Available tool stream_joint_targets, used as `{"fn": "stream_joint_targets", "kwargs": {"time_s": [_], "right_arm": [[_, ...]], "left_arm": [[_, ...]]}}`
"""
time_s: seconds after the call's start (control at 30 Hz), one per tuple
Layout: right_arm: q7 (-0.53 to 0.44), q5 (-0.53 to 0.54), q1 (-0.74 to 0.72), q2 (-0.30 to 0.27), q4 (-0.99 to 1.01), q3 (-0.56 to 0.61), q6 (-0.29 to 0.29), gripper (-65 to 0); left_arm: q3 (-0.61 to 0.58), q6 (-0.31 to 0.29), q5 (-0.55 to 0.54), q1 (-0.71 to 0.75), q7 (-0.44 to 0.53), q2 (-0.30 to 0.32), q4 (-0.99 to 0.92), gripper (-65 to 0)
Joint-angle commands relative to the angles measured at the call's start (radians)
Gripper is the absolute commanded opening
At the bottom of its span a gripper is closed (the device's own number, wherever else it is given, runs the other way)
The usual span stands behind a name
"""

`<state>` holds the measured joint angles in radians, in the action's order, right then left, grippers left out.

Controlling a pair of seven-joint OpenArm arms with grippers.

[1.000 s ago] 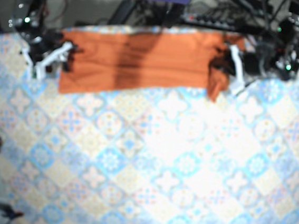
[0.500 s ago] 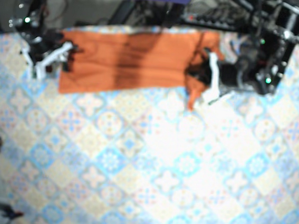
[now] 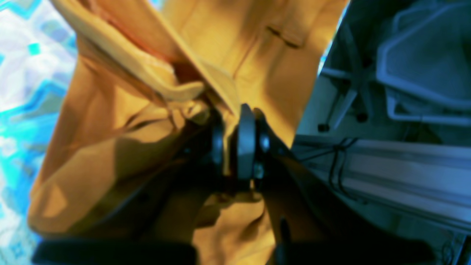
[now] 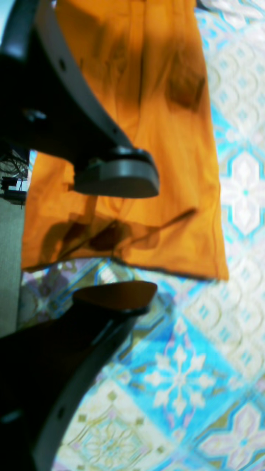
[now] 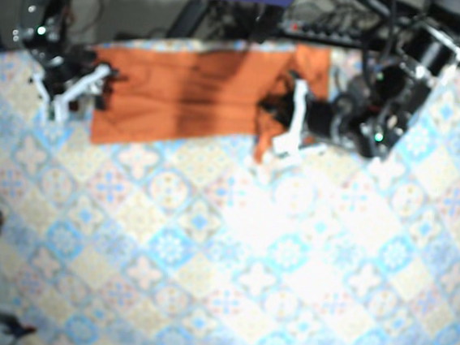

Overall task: Fold the T-shirt properly
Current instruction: 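Grasp the strip with the left gripper and fold its end toward the right gripper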

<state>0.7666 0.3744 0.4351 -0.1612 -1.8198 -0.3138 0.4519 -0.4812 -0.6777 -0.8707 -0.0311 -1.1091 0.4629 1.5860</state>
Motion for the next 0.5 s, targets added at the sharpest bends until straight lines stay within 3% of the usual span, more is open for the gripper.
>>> {"fn": "stream_joint_targets", "kwargs": {"time_s": [0.0,0.47], "right_arm": [[-0.023,0.015,-0.003,-0.008,-0.01,-0.005,0.006,-30.0],[-0.025,0.015,-0.006,0.019,-0.002,-0.006,0.006,-30.0]], "left_arm": [[-0.003,-0.003,-0.02,-0.016,0.019,-0.005,0.017,-65.0],[-0.087,-0.001,-0.022,-0.08,0.025,-0.062,-0.077,-65.0]]}}
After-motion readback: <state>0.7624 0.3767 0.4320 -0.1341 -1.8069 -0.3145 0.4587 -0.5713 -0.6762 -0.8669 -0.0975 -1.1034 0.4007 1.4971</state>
